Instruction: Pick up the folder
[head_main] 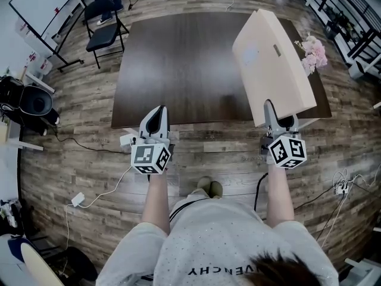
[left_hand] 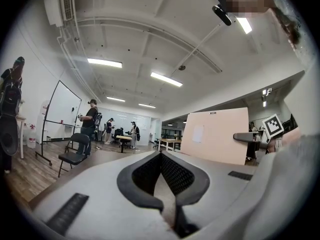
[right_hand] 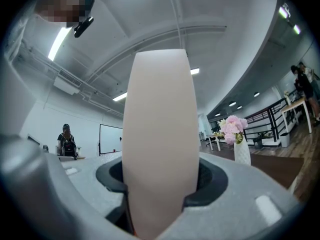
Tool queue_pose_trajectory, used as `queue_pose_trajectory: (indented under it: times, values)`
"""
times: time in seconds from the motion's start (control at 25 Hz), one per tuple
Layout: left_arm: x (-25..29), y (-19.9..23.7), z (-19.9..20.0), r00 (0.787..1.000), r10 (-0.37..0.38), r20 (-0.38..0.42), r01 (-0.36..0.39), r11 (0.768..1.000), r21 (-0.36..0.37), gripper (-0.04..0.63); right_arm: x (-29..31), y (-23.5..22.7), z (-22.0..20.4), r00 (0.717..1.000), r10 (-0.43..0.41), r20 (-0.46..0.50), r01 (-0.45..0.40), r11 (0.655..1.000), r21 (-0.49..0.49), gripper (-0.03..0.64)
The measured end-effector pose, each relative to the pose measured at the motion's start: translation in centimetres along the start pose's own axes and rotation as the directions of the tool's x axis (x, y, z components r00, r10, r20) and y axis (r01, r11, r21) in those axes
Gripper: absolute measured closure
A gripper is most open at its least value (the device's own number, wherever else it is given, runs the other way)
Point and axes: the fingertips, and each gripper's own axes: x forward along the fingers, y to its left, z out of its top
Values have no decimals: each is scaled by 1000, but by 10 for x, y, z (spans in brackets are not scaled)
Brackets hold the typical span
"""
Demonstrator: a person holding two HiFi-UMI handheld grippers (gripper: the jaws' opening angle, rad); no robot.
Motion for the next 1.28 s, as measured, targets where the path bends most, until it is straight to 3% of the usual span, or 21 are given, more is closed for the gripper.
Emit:
queue_pose_trajectory:
  times: [1.08,1.28]
  values:
    - [-15,7,25,999,-8,47,9,1000,-18,597,-21,18,19,999,-34,41,36,999,-31,350]
    - [-16,2,25,999,-14,34,14,1000,19,597,-22,17,18,999,-38,36,39,999,-27,350]
